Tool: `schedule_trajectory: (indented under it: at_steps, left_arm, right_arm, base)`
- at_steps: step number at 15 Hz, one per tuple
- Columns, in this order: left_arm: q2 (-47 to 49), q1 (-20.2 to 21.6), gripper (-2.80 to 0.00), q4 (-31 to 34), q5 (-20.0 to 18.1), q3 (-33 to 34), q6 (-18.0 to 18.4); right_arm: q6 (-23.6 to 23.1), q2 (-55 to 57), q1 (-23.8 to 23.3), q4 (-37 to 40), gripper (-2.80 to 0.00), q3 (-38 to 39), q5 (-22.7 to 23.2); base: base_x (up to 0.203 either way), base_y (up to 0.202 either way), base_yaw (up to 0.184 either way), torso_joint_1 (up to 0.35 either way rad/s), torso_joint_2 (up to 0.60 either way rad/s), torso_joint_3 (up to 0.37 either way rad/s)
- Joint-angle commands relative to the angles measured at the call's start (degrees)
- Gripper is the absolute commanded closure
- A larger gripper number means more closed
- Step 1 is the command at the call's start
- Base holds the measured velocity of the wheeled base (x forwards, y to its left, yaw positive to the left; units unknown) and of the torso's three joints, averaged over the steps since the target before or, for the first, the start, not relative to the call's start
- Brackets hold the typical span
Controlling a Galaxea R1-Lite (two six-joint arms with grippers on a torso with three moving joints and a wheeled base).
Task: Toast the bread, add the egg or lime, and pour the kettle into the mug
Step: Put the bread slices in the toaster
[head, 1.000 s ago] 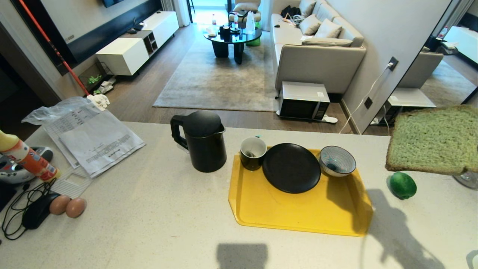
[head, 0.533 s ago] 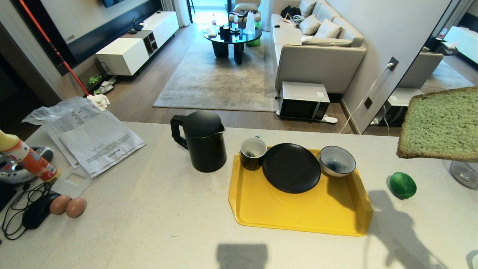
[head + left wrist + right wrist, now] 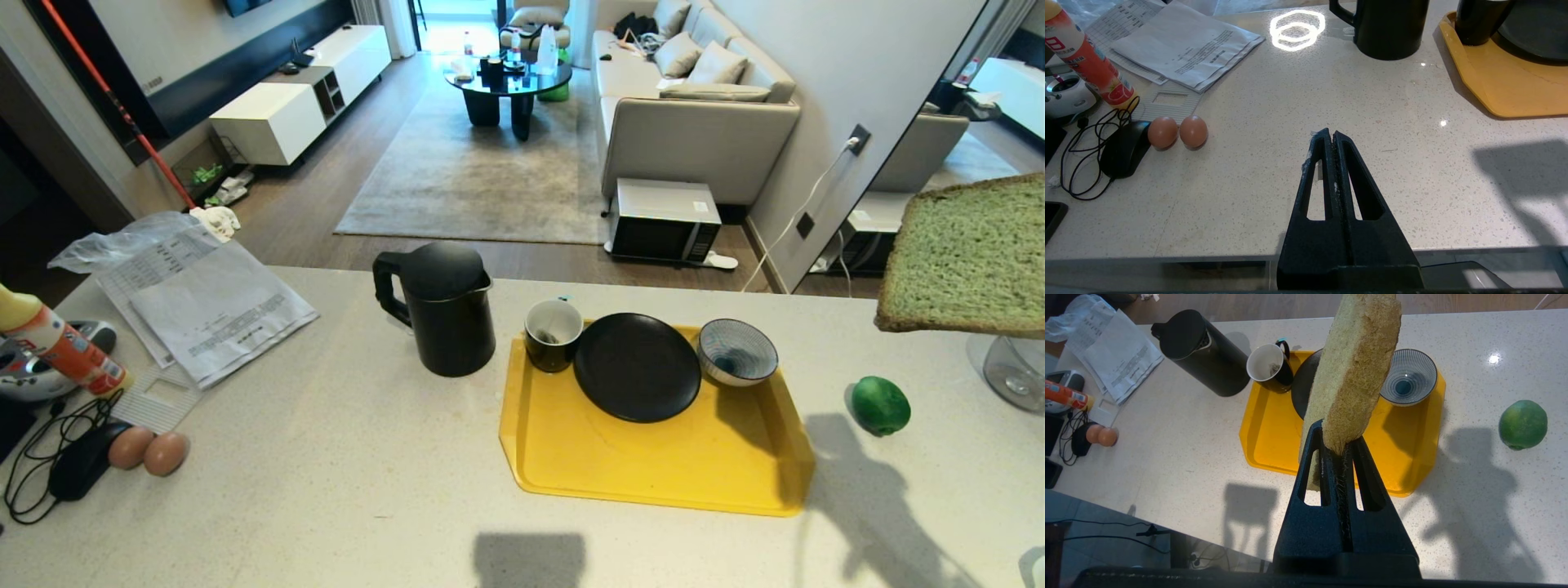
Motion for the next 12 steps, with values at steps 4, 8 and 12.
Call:
schedule_trajectory:
  at_steps: [4,8,12]
  left_arm:
    - [-0.13,0.01,0.0,-0.12,-0.03,0.97,0.04]
    - [-0.13,0.01,0.0,-0.12,-0.03,0.97,0.12]
    - [-0.13,0.01,0.0,-0.11,-0.03,0.97,0.12]
  right_arm:
    - [0.11,0.37,0.03,0.18,0.0,-0.23,-0.12]
    - [0.11,0.37,0.03,0.18,0.0,-0.43,-0.12]
    - [0.11,0.37,0.03,0.18,0.0,-0.43,-0.12]
  base:
    - [0.0,0.0,0.0,0.0,0.0,0.0]
    - [0.112,0.0,0.001,-0.002,0.0,0.007]
    - [0.195,0.0,0.0,0.01,0.0,0.003]
